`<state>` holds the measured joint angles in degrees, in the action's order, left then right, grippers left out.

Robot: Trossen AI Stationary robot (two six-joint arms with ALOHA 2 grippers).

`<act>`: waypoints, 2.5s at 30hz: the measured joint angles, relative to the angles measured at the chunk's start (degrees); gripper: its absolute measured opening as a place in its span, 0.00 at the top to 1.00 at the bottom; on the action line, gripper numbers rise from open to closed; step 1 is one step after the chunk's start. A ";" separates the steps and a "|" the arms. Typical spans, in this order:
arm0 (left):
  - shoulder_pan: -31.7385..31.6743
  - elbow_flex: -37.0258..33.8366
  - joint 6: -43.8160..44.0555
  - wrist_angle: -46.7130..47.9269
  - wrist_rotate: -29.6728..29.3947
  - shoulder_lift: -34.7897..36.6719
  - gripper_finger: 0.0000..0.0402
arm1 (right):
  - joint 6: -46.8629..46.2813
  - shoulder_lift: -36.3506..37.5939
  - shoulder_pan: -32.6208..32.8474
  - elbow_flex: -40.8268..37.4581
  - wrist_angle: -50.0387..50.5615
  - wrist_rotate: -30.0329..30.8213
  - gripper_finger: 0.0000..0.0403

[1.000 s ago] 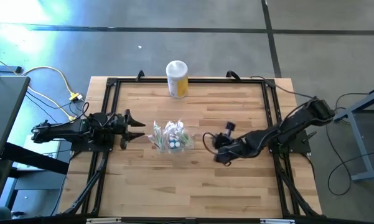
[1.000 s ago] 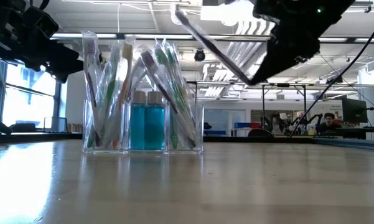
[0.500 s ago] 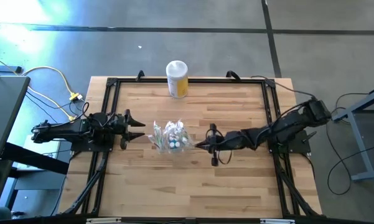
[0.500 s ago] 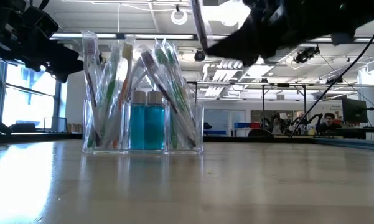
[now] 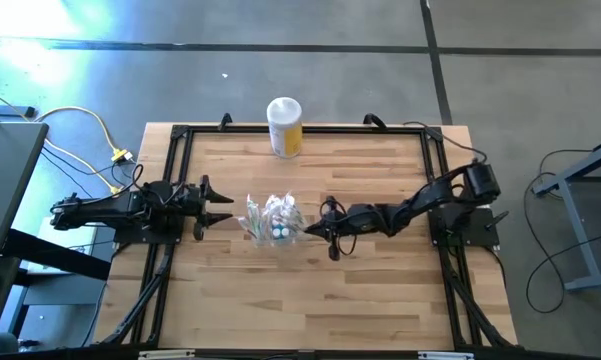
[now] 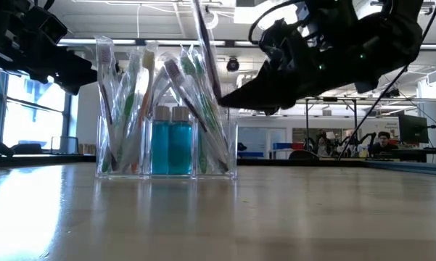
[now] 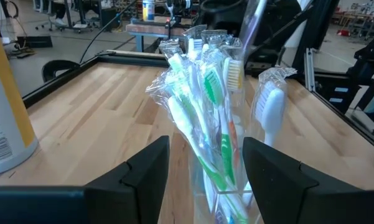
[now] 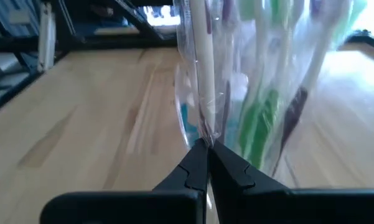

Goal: Pick & Place toothbrushing station
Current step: Put the violet toothbrush into the transparent organizer

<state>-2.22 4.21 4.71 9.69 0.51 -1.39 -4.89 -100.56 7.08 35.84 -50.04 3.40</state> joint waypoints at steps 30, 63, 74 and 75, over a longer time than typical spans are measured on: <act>-0.01 0.00 0.04 0.02 0.05 -0.05 0.50 | -7.30 -3.91 -2.77 1.40 3.13 -0.30 0.99; 0.00 0.00 0.07 0.04 0.44 -0.05 0.50 | -5.57 -2.13 -2.22 1.10 7.02 1.46 0.75; 0.00 0.00 0.07 0.09 0.48 -2.24 0.50 | 2.51 14.03 2.41 1.05 25.06 18.83 0.76; 0.00 0.00 0.07 0.09 0.48 -2.52 0.50 | 3.08 15.01 2.65 1.04 25.63 18.85 0.76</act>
<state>-2.22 4.21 4.78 9.78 0.99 -3.90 -1.81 -85.54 9.73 36.87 -24.41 22.25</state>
